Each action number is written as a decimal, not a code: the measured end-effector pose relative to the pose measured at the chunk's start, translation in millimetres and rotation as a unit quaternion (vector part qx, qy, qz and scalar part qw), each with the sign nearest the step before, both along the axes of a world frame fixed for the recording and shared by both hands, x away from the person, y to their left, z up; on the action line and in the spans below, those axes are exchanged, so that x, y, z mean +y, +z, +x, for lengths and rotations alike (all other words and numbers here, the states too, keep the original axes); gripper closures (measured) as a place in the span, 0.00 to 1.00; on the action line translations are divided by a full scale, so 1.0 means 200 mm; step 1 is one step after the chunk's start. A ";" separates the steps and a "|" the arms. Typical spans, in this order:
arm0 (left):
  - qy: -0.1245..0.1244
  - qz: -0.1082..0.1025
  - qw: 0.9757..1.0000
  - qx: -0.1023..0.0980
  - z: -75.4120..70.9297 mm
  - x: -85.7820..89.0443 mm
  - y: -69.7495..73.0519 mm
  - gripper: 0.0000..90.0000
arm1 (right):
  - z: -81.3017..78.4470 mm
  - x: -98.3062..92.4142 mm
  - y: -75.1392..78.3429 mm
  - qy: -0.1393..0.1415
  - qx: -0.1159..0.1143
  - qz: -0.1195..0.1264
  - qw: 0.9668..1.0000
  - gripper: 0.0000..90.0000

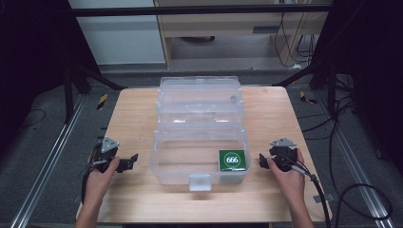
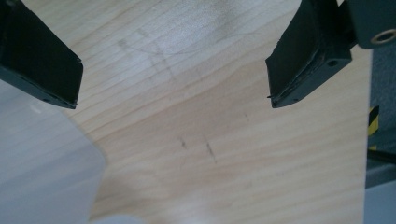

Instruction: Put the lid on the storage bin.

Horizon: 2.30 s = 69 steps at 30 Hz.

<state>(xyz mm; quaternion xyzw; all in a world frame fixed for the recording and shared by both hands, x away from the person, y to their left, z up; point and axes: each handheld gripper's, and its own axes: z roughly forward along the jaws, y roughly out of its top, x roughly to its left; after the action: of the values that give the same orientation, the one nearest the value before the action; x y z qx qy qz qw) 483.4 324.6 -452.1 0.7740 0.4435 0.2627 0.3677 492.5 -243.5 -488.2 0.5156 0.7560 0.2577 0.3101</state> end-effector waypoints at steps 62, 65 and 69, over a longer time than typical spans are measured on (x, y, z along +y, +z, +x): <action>-0.313 0.103 0.944 0.021 -0.19 -0.67 0.52 0.14 | 0.32 0.64 1.02 0.362 -0.010 -0.173 0.916 0.69; -0.321 0.106 0.941 0.031 -0.18 -0.69 0.50 0.17 | 0.35 0.67 0.99 0.370 -0.002 -0.184 0.910 0.70; -0.333 0.108 0.936 0.046 -0.16 -0.70 0.47 0.24 | 0.38 0.70 0.96 0.379 0.008 -0.203 0.903 0.71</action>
<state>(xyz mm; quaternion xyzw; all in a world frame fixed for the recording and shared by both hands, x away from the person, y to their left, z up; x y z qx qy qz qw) 451.0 184.1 -359.1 0.9236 0.1461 0.1358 0.3273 568.9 -103.9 -296.9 0.1180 0.9327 0.1927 0.2810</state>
